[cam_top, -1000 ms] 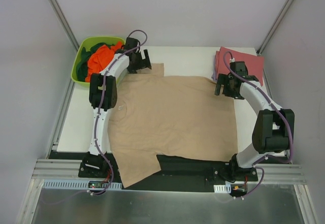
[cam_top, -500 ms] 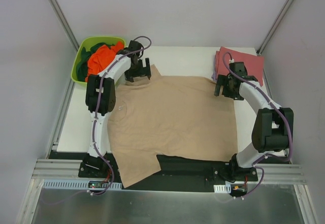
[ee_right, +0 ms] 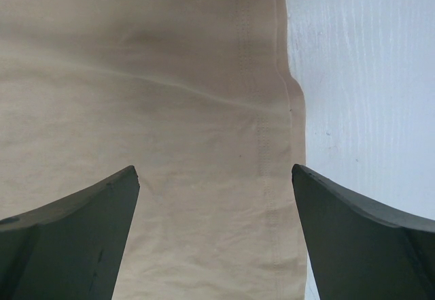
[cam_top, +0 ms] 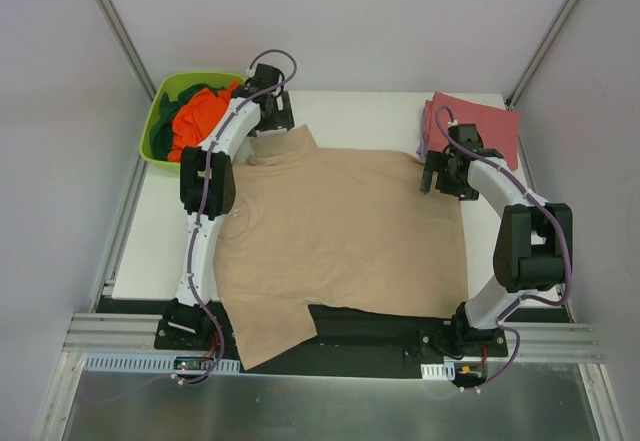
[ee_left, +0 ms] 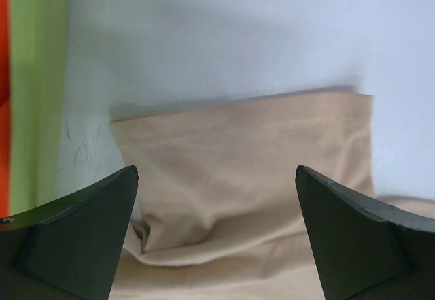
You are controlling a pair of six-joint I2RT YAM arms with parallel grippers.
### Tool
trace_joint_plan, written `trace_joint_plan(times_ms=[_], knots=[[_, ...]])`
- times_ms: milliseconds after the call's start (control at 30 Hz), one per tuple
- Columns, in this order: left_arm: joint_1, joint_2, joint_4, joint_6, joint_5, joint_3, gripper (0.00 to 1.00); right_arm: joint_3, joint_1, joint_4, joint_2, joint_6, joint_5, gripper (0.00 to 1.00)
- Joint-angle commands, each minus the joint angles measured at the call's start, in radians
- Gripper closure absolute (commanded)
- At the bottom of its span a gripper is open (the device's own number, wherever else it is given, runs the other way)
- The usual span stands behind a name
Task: Fold and stack the t-shirts
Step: Grap the side of the flattened tshirt furthest away from the robot with both arms
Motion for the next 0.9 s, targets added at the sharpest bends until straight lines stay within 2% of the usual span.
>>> trace_joint_plan(times_ms=[0, 133, 300, 467, 567, 600, 667, 700, 733, 867], knots=[[0.004, 0.070, -0.039, -0.008, -0.084, 0.036, 0.01, 0.035, 0.003, 0.009, 0.002, -0.005, 0.026, 0.04], [0.004, 0.090, -0.051, -0.009, -0.063, 0.032, 0.05, 0.038, 0.003, 0.010, 0.016, -0.008, 0.033, 0.04], [-0.007, 0.095, -0.065, 0.002, -0.040, 0.015, 0.19, 0.045, 0.003, 0.010, 0.021, -0.004, 0.036, 0.04], [-0.018, 0.105, -0.071, 0.025, -0.037, 0.009, 0.41, 0.059, 0.001, 0.012, 0.030, -0.002, 0.048, 0.04], [-0.016, 0.110, -0.071, 0.038, -0.043, 0.023, 0.60, 0.084, 0.000, 0.013, 0.050, 0.001, 0.057, 0.04], [-0.018, 0.110, -0.071, 0.046, -0.047, 0.030, 0.70, 0.094, -0.002, 0.013, 0.059, 0.001, 0.059, 0.04], [-0.018, 0.113, -0.070, 0.061, -0.058, 0.055, 0.84, 0.116, -0.005, 0.018, 0.074, 0.010, 0.069, 0.03], [-0.016, 0.118, -0.071, 0.071, -0.060, 0.067, 0.96, 0.130, -0.007, 0.021, 0.082, 0.014, 0.071, 0.03], [-0.016, 0.122, -0.070, 0.080, -0.057, 0.082, 1.00, 0.139, -0.010, 0.024, 0.094, 0.022, 0.068, 0.03], [-0.016, 0.115, -0.062, 0.107, -0.026, 0.092, 1.00, 0.193, -0.017, 0.041, 0.142, 0.044, 0.091, 0.03]])
